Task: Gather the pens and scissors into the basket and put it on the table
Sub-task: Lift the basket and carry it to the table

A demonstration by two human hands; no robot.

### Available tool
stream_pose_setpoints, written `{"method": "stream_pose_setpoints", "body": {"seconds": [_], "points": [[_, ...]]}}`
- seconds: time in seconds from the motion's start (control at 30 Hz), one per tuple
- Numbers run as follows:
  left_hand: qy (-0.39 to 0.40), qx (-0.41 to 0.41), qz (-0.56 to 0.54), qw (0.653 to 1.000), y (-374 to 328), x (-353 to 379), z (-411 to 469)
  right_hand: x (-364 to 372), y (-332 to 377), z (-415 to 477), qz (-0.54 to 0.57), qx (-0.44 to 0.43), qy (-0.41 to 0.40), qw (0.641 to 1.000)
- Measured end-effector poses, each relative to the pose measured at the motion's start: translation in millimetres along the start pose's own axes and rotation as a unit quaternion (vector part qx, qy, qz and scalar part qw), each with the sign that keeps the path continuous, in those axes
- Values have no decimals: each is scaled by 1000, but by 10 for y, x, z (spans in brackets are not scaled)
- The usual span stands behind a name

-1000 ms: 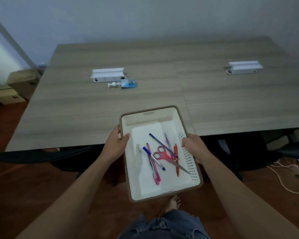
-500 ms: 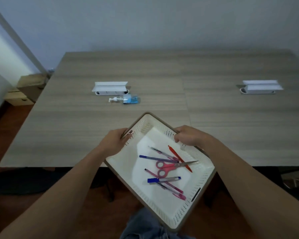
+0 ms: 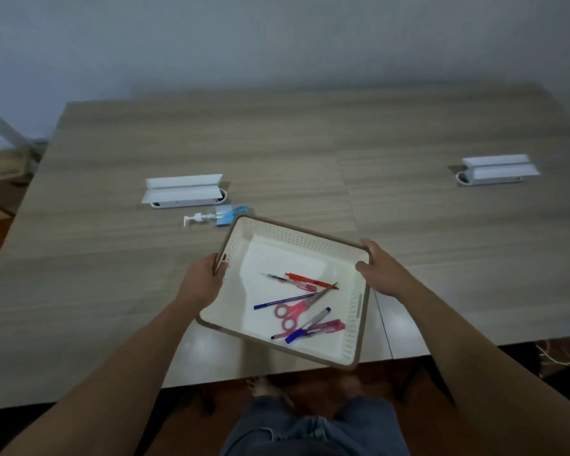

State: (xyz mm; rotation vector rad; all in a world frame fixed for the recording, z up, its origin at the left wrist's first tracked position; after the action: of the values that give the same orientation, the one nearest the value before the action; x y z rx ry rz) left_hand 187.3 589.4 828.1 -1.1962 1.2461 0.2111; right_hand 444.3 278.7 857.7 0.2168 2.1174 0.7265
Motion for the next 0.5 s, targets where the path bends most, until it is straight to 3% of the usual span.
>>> {"method": "stream_pose_setpoints", "body": {"seconds": [0.27, 0.5], "points": [[6, -28, -12, 1000, -97, 270, 560, 261, -77, 417, 186, 155, 1, 970], [0, -97, -50, 994, -293, 572, 903, 54, 67, 907, 183, 138, 9, 973]]}}
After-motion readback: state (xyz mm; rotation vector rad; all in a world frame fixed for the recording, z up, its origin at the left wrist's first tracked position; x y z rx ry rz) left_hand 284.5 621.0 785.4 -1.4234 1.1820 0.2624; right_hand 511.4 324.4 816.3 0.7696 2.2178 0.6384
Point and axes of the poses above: each hand's wrist, its own z-axis towards the middle knuckle, its own x-axis out of the palm, y = z × x, the point moved 4 cm from there along z, towards the middle knuckle, and after that the axes turned 10 degrees about -y, right-handed, at the moved point
